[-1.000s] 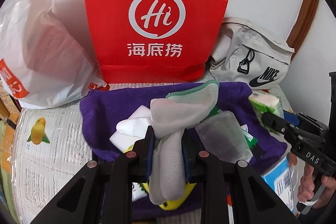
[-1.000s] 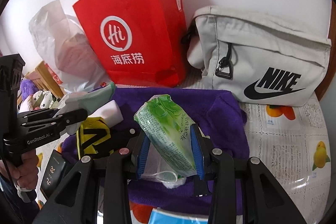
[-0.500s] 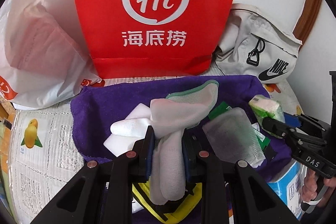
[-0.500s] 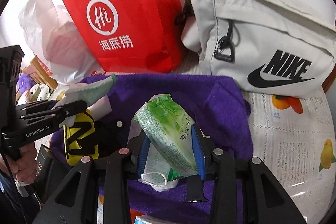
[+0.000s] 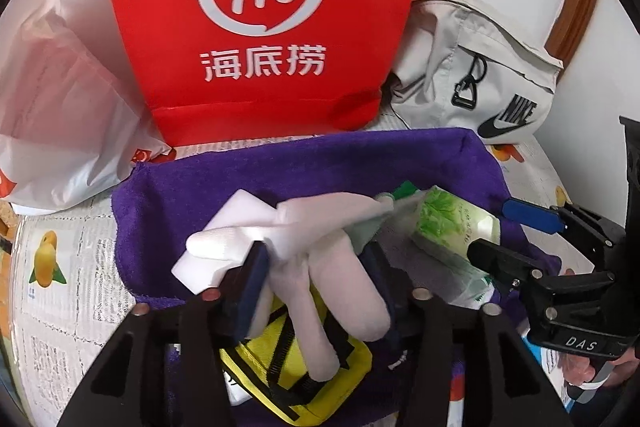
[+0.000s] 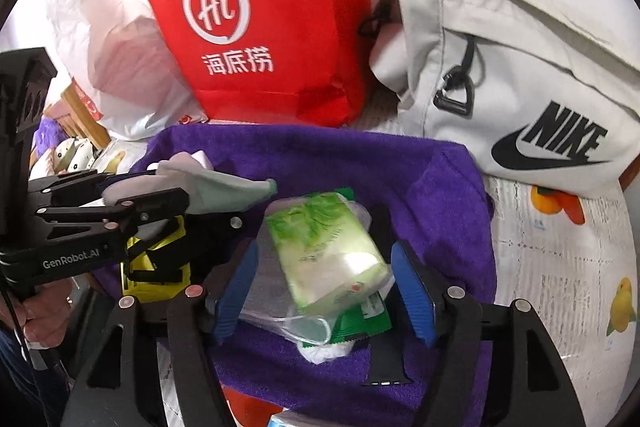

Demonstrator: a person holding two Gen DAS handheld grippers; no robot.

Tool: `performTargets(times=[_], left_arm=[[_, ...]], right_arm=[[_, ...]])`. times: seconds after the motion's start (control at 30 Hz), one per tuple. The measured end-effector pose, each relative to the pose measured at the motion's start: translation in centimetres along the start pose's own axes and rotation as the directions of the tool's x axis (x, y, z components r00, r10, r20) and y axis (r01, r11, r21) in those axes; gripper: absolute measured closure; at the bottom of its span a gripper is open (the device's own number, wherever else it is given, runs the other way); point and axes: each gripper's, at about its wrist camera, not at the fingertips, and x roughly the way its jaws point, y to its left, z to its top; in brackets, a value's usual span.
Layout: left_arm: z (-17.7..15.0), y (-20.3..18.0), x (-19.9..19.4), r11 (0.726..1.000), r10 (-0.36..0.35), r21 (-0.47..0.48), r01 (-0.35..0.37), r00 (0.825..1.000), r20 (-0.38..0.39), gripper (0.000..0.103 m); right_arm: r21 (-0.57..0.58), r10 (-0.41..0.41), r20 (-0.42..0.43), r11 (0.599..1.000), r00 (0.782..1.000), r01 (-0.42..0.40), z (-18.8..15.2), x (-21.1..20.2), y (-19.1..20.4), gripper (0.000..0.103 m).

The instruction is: Organize soft objects

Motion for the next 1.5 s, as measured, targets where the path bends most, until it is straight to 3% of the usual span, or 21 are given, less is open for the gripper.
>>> performTargets(times=[0.13, 0.23, 0.53, 0.67, 0.9, 1.03, 1.13, 1.5], left_arm=[[0.1, -0.5, -0.7, 1.0, -0.012, 0.016, 0.012, 1.0, 0.0, 0.034], [0.0, -0.6, -1.5, 1.0, 0.002, 0.022, -0.002, 1.0, 0.006, 0.029], [-0.7, -0.6, -5.0, 0.999, 0.035, 0.015, -0.036, 0.999, 0.033, 0.028], [-1.9, -0.8, -7.4, 0.999, 0.041, 0.0, -0.041, 0.998, 0.04, 0.026], [-5.6, -2.2, -13.4, 0.999, 0.045, 0.01, -0.046, 0.996, 0.082, 0.02], [-7.9, -2.9, -17.5, 0.998, 0.059, 0.0, -0.059, 0.991, 0.117, 0.014], [-10.0, -3.5, -20.3, 0.999, 0.046, -0.007, -0.046, 0.987, 0.152, 0.007], [-17.7, -4.5, -26.6, 0.997, 0.065, -0.055, -0.054, 0.974, 0.216, 0.007]], right_arm=[[-0.006, -0.003, 0.008, 1.0, 1.0, 0.003, 0.0, -0.4, 0.3, 0.034], [-0.007, -0.009, 0.019, 1.0, 1.0, 0.009, 0.1, -1.1, 0.3, 0.034], [0.027, -0.082, 0.1, 0.996, 0.992, 0.08, -0.2, -5.9, 0.3, 0.017], [0.045, -0.095, 0.068, 0.995, 0.993, 0.092, -1.2, -7.5, 0.6, 0.017], [0.085, -0.116, 0.074, 0.99, 0.991, 0.11, -4.9, -11.8, 2.7, 0.017], [0.09, -0.166, 0.125, 0.984, 0.978, 0.155, -7.0, -15.5, 4.7, 0.004], [0.106, -0.182, 0.157, 0.98, 0.971, 0.167, -8.8, -18.5, 6.0, 0.002], [0.185, -0.218, 0.212, 0.966, 0.953, 0.18, -16.5, -26.8, 8.9, 0.002]])
